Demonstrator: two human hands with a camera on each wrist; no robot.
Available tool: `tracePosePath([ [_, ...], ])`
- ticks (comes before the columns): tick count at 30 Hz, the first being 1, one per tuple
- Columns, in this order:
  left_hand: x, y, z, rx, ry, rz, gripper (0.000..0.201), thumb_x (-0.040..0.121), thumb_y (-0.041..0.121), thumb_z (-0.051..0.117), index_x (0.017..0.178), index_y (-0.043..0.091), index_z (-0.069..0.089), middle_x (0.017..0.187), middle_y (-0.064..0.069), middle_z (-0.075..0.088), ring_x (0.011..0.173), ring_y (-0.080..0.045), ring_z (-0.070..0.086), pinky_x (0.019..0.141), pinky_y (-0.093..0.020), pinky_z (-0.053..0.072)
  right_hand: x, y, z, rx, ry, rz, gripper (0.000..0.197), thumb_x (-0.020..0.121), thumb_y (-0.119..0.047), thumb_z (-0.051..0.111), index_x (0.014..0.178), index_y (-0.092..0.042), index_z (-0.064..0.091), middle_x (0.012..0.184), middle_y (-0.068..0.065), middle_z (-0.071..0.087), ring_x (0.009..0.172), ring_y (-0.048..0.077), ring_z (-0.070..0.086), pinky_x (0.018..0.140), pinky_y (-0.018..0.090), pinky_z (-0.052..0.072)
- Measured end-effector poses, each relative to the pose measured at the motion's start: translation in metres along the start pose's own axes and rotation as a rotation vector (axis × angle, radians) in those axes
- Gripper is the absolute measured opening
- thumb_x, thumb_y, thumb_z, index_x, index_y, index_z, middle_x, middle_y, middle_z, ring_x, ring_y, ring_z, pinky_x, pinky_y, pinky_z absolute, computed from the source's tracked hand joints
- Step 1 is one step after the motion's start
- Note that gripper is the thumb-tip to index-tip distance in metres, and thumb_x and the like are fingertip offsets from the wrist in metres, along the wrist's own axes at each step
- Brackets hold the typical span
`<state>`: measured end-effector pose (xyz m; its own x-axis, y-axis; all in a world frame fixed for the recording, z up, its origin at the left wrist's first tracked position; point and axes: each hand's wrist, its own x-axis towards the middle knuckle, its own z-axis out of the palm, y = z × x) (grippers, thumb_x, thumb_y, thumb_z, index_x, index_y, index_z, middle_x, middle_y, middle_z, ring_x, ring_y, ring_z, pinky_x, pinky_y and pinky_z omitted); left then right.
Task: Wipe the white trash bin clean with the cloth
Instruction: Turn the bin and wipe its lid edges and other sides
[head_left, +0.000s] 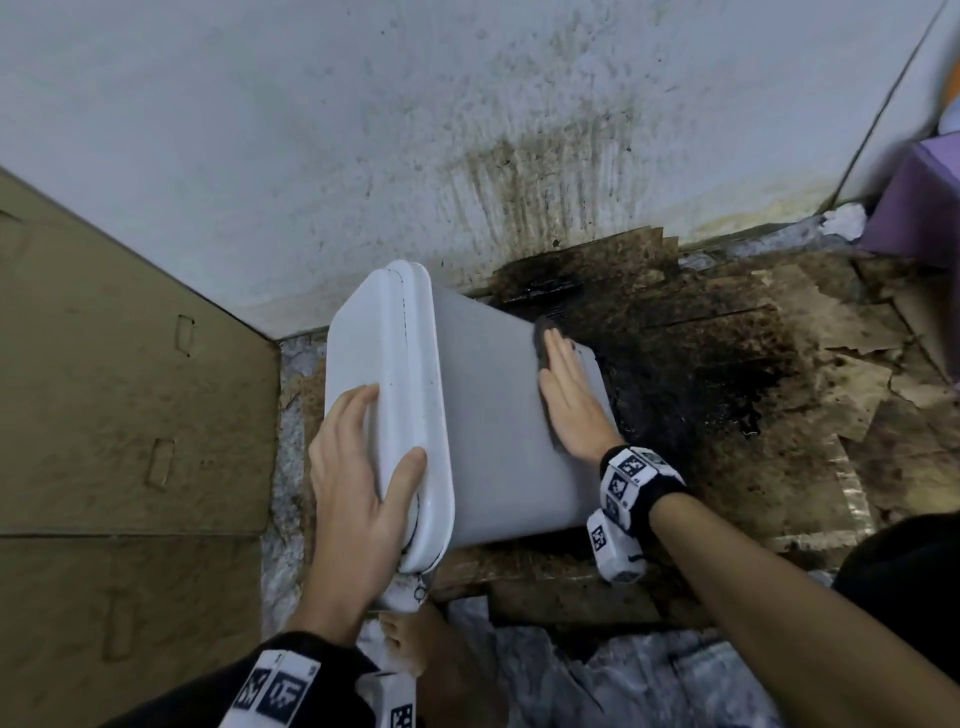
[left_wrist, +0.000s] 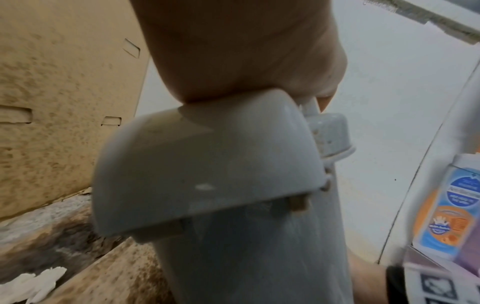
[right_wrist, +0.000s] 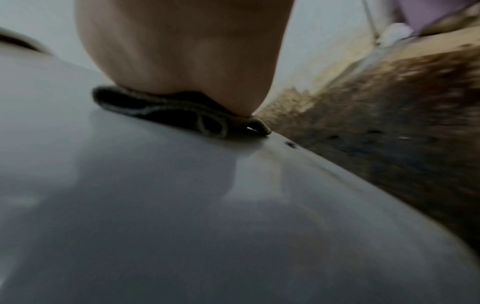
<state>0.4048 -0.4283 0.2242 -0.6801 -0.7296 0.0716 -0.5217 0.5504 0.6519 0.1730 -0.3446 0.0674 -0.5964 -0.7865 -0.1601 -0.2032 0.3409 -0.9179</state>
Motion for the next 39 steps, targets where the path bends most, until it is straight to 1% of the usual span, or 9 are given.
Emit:
tracePosePath([
  [4,0.000,0.002,0.002,-0.003,-0.001,0.017,0.066,0.098,0.058,0.043,0.155,0.023,0.037,0.159,0.007,0.033,0.150,-0.015,0.024,0.124,-0.051,0.024,0.000,0.037,-0.016,0.042,0.000,0.228,0.055,0.113,-0.027,0.024,0.164,-0.019,0.004,0.172,-0.004,-0.005,0.156,0.006,-0.008,0.122,0.023,-0.005],
  [7,0.000,0.006,0.004,0.011,-0.004,0.029,0.066,0.099,0.057,0.043,0.155,0.023,0.037,0.159,0.006,0.034,0.150,-0.015,0.025,0.123,-0.053,0.024,0.003,0.036,-0.015,0.089,0.025,0.277,0.056,0.112,-0.025,0.025,0.164,-0.019,0.004,0.172,-0.004,-0.004,0.157,0.010,-0.008,0.125,0.029,-0.005],
  [10,0.001,0.006,0.004,0.012,0.006,0.024,0.067,0.098,0.060,0.043,0.154,0.023,0.037,0.159,0.006,0.034,0.150,-0.014,0.024,0.122,-0.054,0.025,0.006,0.019,-0.011,0.122,0.044,0.268,0.056,0.112,-0.023,0.026,0.164,-0.018,0.005,0.172,-0.003,-0.006,0.157,0.010,-0.010,0.126,0.029,-0.006],
  [13,0.001,0.008,0.004,0.014,-0.004,0.023,0.069,0.098,0.062,0.042,0.155,0.023,0.036,0.160,0.006,0.033,0.150,-0.015,0.024,0.122,-0.054,0.025,0.005,-0.018,-0.007,0.171,0.008,0.180,0.056,0.112,-0.023,0.025,0.164,-0.021,0.003,0.171,-0.006,-0.009,0.155,0.006,-0.013,0.127,0.032,-0.006],
  [19,0.002,0.012,0.005,0.026,-0.011,0.014,0.071,0.096,0.063,0.043,0.155,0.024,0.036,0.159,0.006,0.033,0.149,-0.018,0.026,0.121,-0.053,0.027,0.006,-0.101,0.007,0.162,-0.101,-0.165,0.056,0.113,-0.023,0.027,0.164,-0.022,0.004,0.170,-0.011,-0.008,0.154,0.001,-0.015,0.122,0.018,-0.008],
  [24,0.001,0.007,0.004,0.013,0.000,0.007,0.071,0.096,0.063,0.042,0.156,0.024,0.036,0.160,0.006,0.033,0.150,-0.016,0.025,0.122,-0.051,0.025,0.009,-0.074,0.000,0.019,-0.125,-0.329,0.056,0.113,-0.026,0.027,0.164,-0.019,0.003,0.171,-0.009,-0.007,0.156,0.002,-0.012,0.126,0.022,-0.005],
  [28,0.000,0.002,0.002,0.033,-0.005,0.004,0.071,0.097,0.062,0.042,0.156,0.023,0.035,0.160,0.006,0.032,0.151,-0.017,0.024,0.123,-0.048,0.024,0.019,-0.011,-0.011,-0.032,-0.090,-0.122,0.056,0.113,-0.025,0.027,0.163,-0.016,0.004,0.171,-0.003,-0.005,0.157,0.011,-0.009,0.128,0.030,-0.003],
  [32,0.001,0.003,0.004,0.036,-0.003,0.024,0.068,0.098,0.059,0.042,0.156,0.023,0.036,0.160,0.007,0.032,0.152,-0.015,0.024,0.124,-0.042,0.021,0.018,0.032,-0.025,-0.020,-0.047,0.132,0.055,0.113,-0.027,0.027,0.164,-0.018,0.008,0.171,-0.005,-0.001,0.158,0.011,-0.006,0.118,0.017,-0.006],
  [39,0.001,0.000,0.003,0.031,0.007,0.006,0.073,0.097,0.063,0.042,0.157,0.022,0.035,0.160,0.005,0.032,0.150,-0.018,0.025,0.123,-0.049,0.024,0.019,0.000,-0.014,0.077,-0.026,0.183,0.055,0.112,-0.023,0.024,0.164,-0.018,0.006,0.171,-0.006,-0.005,0.157,0.013,-0.013,0.122,0.024,-0.010],
])
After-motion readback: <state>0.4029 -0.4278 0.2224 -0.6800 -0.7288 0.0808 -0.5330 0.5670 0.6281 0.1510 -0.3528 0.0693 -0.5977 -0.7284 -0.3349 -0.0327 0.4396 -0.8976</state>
